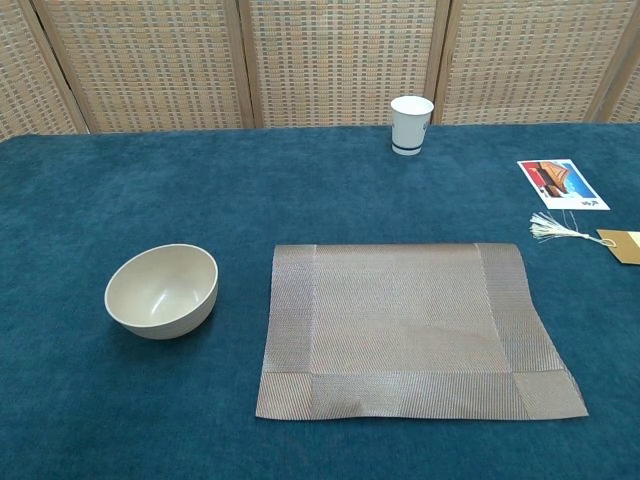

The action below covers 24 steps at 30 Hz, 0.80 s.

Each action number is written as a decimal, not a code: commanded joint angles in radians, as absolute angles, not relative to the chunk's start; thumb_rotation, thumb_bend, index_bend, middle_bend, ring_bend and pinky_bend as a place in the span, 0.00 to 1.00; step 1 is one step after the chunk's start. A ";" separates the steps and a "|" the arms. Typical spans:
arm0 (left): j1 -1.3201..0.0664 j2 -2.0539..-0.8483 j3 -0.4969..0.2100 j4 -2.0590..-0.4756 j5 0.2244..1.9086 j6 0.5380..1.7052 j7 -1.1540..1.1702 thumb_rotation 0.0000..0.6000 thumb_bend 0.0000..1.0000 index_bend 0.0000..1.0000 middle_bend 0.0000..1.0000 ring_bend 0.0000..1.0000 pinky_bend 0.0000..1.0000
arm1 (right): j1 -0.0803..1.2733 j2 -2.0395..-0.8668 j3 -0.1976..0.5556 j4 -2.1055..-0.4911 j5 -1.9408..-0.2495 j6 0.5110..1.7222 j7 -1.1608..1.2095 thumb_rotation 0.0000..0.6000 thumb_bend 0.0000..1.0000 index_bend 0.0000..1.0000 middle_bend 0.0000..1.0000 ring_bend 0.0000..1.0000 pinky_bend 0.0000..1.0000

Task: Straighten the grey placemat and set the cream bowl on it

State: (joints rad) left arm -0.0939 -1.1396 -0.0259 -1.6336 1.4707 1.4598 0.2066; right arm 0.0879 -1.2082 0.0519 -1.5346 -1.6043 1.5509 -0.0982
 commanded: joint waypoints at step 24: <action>-0.231 -1.324 -0.025 -1.684 1.519 1.287 0.470 1.00 0.13 0.35 0.00 0.00 0.00 | 0.078 -1.173 0.051 -1.571 -1.601 1.561 -0.047 1.00 0.04 0.00 0.00 0.00 0.00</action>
